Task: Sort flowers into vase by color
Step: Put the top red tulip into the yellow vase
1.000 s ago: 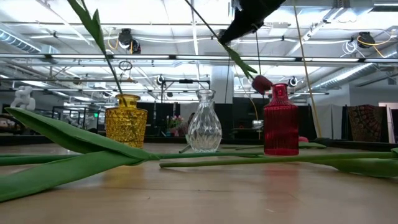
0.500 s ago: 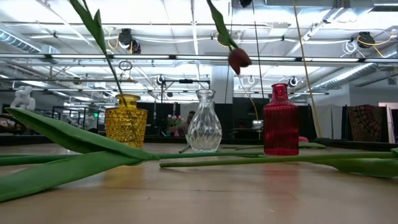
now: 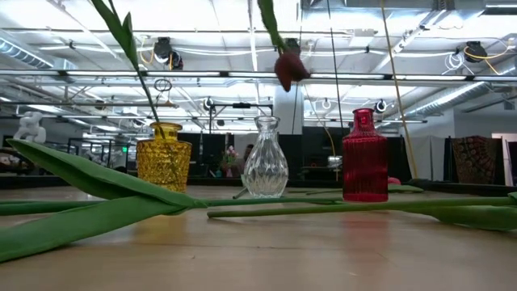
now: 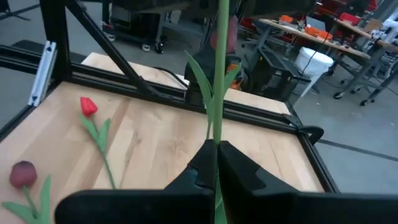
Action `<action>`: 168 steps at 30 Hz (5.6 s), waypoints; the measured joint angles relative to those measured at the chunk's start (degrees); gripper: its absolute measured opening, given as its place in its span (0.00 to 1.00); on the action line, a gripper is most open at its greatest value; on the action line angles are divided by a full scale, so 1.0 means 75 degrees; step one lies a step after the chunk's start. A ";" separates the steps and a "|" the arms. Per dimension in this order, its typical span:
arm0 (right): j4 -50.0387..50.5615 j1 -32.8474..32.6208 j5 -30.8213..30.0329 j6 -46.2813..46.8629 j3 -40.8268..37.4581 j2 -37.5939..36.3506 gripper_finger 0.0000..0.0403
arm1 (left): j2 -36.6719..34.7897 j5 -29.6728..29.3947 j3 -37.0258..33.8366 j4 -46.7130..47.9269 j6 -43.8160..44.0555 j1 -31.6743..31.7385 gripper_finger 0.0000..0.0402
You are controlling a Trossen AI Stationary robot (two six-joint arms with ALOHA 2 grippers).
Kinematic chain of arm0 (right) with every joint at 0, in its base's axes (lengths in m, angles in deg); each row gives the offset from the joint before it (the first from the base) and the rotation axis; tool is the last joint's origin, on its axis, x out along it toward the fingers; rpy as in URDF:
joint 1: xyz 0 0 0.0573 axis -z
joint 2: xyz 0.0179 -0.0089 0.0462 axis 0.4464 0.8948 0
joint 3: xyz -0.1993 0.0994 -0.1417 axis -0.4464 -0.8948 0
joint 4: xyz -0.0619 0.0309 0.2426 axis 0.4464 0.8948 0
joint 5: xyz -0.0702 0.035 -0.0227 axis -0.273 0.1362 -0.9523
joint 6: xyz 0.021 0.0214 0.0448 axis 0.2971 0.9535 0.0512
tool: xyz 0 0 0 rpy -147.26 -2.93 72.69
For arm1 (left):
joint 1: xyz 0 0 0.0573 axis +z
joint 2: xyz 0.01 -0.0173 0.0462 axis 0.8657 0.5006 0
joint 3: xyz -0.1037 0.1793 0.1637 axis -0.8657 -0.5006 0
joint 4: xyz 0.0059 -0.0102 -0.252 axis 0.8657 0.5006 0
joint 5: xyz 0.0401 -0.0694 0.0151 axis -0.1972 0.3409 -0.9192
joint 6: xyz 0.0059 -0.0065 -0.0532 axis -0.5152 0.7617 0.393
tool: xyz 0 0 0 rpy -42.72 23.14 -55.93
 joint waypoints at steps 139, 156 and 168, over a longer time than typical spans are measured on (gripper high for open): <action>-0.9674 0.0664 0.2413 0.1947 0.1985 0.3021 0.00 | -0.2393 0.0110 -0.0189 0.0902 -0.3913 -0.0490 0.39; 0.0846 0.0769 0.2139 0.0761 0.1985 -0.1605 0.00 | -0.4107 -0.2559 -0.0195 0.5289 0.0622 -0.1469 0.57; 0.3219 0.0878 0.2000 0.0824 0.1985 -0.1913 0.00 | -0.3863 -0.2559 -0.0195 0.5227 0.1009 -0.1463 0.57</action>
